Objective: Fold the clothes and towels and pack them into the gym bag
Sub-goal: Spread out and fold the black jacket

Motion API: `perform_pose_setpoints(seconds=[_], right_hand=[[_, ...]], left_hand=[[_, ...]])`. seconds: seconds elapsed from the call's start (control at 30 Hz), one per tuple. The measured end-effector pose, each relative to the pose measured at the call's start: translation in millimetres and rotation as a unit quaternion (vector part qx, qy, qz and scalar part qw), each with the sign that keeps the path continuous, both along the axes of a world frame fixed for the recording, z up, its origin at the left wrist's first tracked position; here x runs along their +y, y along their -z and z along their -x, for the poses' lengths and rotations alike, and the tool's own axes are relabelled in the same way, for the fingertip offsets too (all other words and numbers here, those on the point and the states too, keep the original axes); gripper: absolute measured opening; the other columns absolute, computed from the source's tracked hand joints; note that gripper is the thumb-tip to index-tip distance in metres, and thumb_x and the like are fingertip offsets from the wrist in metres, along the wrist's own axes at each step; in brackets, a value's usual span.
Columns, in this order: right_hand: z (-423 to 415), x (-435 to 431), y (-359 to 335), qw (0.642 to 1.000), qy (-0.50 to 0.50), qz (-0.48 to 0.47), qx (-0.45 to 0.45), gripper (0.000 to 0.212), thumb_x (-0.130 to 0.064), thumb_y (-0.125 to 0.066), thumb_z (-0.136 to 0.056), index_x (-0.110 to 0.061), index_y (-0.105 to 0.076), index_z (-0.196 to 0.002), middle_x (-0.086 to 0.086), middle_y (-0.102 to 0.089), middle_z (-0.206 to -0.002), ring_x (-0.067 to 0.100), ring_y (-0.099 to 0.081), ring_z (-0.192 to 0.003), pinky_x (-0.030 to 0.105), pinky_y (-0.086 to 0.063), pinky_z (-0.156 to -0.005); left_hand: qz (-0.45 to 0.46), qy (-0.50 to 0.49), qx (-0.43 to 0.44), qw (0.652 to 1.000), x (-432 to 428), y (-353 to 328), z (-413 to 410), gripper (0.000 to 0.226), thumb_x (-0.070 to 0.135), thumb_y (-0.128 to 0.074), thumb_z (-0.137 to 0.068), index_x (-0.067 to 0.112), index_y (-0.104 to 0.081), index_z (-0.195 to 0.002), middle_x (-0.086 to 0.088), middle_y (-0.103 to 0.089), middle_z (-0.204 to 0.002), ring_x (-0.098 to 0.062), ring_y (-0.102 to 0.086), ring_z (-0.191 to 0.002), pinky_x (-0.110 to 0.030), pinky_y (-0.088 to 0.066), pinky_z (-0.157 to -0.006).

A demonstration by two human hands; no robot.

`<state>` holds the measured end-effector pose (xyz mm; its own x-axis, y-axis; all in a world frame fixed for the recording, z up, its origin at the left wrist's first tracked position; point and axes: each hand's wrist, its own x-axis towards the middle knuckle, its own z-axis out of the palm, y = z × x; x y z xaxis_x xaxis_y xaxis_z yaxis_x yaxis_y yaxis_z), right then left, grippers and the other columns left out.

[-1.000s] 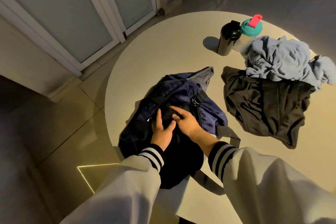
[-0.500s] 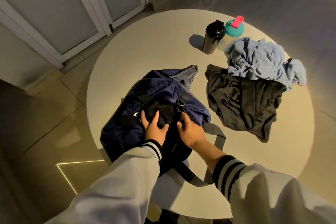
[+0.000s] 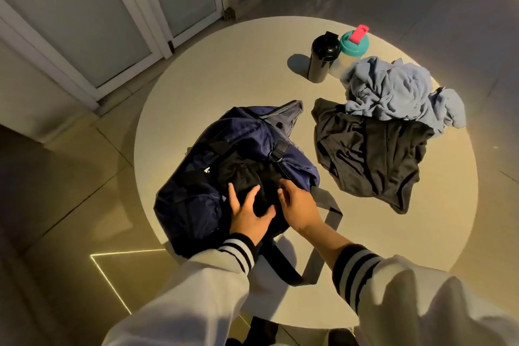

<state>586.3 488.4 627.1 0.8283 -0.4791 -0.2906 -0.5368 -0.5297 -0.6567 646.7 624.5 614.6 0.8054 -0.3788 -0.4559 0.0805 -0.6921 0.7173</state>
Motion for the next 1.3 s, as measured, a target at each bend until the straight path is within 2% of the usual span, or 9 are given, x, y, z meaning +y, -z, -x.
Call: perform_pose_setpoints(seconds=[0.23,0.4,0.53,0.67,0.8,1.03,1.1,1.2,1.3], right_hand=[[3.3,-4.6,-4.3,1.000,-0.007,0.003,-0.008,0.042,-0.034,-0.042,-0.107,-0.013,-0.050,-0.143,0.012,-0.067,-0.124,0.033,-0.064,-0.107,0.039,-0.051,-0.081],[5.2,-16.2,-2.8,1.000,0.005,-0.002,0.010,0.039,-0.029,-0.041,-0.107,-0.015,-0.053,-0.141,0.014,-0.072,-0.108,0.032,-0.065,-0.091,0.038,-0.049,-0.071],[-1.9,-18.4,0.9,1.000,0.009,-0.010,0.022,0.035,-0.027,-0.043,-0.106,-0.016,-0.057,-0.137,0.011,-0.068,-0.122,0.030,-0.063,-0.107,0.030,-0.044,-0.077],[-18.4,-12.7,1.2,0.999,-0.040,0.025,0.003,0.036,-0.022,-0.045,-0.105,-0.018,-0.056,-0.139,0.009,-0.058,-0.120,0.029,-0.056,-0.113,0.036,-0.045,-0.087],[-55.1,-0.4,4.8,0.993,-0.096,0.045,-0.054,0.041,-0.018,-0.050,-0.101,-0.018,-0.054,-0.142,0.006,-0.054,-0.135,0.030,-0.051,-0.124,0.038,-0.044,-0.101],[-109.8,21.8,18.6,0.985,-0.146,-0.085,0.046,0.056,-0.037,-0.047,-0.103,-0.046,-0.025,-0.154,-0.008,-0.019,-0.165,0.018,-0.011,-0.152,0.071,-0.005,-0.115],[-111.9,20.4,22.6,0.986,-0.132,-0.081,0.066,0.056,-0.036,-0.047,-0.103,-0.047,-0.024,-0.153,-0.011,-0.017,-0.165,0.015,-0.012,-0.151,0.072,-0.005,-0.113],[-116.1,16.4,37.3,0.987,-0.121,-0.098,0.050,0.057,-0.034,-0.053,-0.099,-0.049,-0.031,-0.150,-0.007,-0.027,-0.162,0.020,-0.022,-0.150,0.067,-0.016,-0.115],[-120.4,14.3,48.3,0.986,-0.123,-0.106,0.050,0.062,-0.033,-0.056,-0.094,-0.057,-0.031,-0.146,-0.007,-0.031,-0.160,0.021,-0.026,-0.148,0.065,-0.019,-0.116]], left_hand=[[-0.157,0.053,0.009,0.986,-14.0,13.3,-10.3,0.086,0.027,-0.070,-0.087,0.033,-0.022,-0.157,0.001,0.029,-0.162,-0.041,-0.007,-0.150,-0.041,-0.021,-0.121],[-0.164,-0.021,-0.019,0.986,-28.3,17.8,-29.8,0.088,0.044,-0.073,-0.086,0.018,-0.027,-0.157,-0.008,0.019,-0.164,-0.034,-0.013,-0.150,-0.039,-0.013,-0.122],[-0.135,-0.022,0.018,0.990,-37.5,17.2,-31.5,0.096,0.053,-0.071,-0.084,0.017,-0.023,-0.158,-0.005,0.022,-0.163,-0.035,-0.018,-0.149,-0.041,-0.026,-0.120],[-0.064,0.001,0.039,0.997,-27.8,10.1,-42.7,0.060,0.051,-0.058,-0.094,0.026,-0.046,-0.146,-0.006,-0.014,-0.163,-0.029,-0.036,-0.141,-0.037,-0.035,-0.113],[-0.017,-0.091,-0.012,0.996,-5.4,0.5,-62.7,0.025,0.030,-0.056,-0.099,0.024,-0.058,-0.123,-0.010,-0.049,-0.134,-0.032,-0.054,-0.120,-0.033,-0.044,-0.095],[0.044,-0.158,0.094,0.982,6.1,0.9,-85.1,0.060,0.022,-0.049,-0.104,0.044,-0.018,-0.150,-0.008,-0.058,-0.130,-0.024,-0.065,-0.092,-0.034,-0.055,-0.081],[0.090,-0.193,0.109,0.971,7.8,1.5,-93.5,0.068,0.012,-0.051,-0.102,0.038,-0.016,-0.154,-0.005,-0.053,-0.132,-0.016,-0.061,-0.093,-0.024,-0.050,-0.079],[0.180,-0.235,0.140,0.945,4.0,4.3,-106.3,0.083,0.007,-0.059,-0.088,0.038,-0.020,-0.154,-0.006,-0.045,-0.148,-0.019,-0.054,-0.121,-0.037,-0.045,-0.104],[0.212,-0.238,0.165,0.933,-2.1,5.5,-115.3,0.095,0.001,-0.057,-0.076,0.041,-0.020,-0.154,-0.006,-0.048,-0.145,-0.022,-0.055,-0.123,-0.045,-0.047,-0.106]])
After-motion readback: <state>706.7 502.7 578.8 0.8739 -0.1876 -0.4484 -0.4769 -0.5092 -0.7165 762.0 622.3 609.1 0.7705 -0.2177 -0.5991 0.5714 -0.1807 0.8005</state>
